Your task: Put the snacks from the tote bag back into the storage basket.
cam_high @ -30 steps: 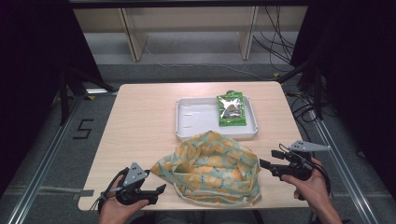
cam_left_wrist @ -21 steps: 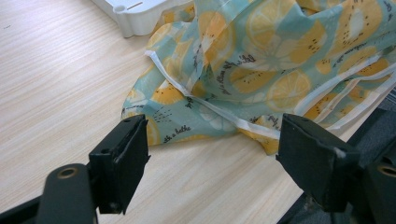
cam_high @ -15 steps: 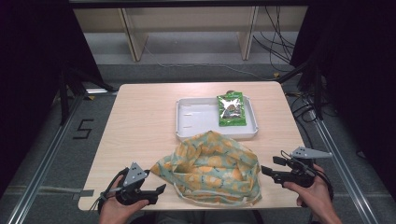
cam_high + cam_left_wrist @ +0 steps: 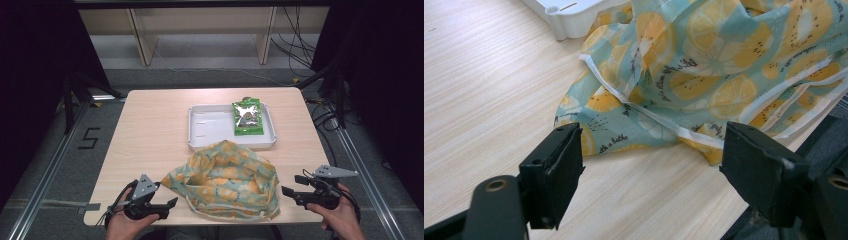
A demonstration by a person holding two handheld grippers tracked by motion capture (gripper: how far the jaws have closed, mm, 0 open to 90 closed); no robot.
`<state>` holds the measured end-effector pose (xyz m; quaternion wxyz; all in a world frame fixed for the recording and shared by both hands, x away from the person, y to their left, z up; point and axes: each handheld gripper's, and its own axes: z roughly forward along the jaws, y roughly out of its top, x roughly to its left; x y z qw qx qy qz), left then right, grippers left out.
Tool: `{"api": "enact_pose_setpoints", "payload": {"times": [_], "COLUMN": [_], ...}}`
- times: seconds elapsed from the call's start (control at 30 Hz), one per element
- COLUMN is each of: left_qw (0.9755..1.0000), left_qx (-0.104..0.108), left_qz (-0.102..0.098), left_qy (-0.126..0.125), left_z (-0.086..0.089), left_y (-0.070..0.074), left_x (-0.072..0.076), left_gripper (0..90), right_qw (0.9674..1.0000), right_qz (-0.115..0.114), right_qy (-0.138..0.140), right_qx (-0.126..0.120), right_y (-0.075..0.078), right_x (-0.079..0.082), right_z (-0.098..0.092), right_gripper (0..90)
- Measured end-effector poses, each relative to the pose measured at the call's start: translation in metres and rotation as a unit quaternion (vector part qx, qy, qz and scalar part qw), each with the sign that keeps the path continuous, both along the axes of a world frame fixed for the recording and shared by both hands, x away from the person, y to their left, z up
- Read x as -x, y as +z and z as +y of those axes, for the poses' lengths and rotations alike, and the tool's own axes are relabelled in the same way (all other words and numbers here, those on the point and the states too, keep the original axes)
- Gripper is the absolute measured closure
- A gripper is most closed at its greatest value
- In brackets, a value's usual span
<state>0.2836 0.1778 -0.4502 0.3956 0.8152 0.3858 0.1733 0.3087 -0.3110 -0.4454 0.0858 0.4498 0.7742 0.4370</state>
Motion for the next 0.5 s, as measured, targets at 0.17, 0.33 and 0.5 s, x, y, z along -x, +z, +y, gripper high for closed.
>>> {"api": "enact_pose_setpoints", "payload": {"times": [0.17, 0.33, 0.5], "left_qw": [1.0, 1.0, 1.0], "left_qx": [0.003, 0.0, 0.001], "left_qz": [-0.002, 0.002, -0.001], "left_qy": [-0.001, -0.001, -0.002], "left_z": [0.0, -0.001, 0.0], "left_y": [0.0, 0.0, 0.0], "left_x": [0.0, 0.001, 0.0], "left_gripper": [24.1, 24.1, 24.1], "right_qw": [0.9999, 0.9998, 0.9998], "right_qz": [0.004, -0.009, -0.009], "right_qy": [-0.008, 0.002, -0.001], "right_qx": [0.005, 0.02, 0.02], "right_y": [-0.003, -0.006, -0.007], "right_x": [0.006, 0.007, 0.013], "right_z": [0.0, -0.003, -0.002], "right_gripper": [27.9, 27.0, 26.8]}}
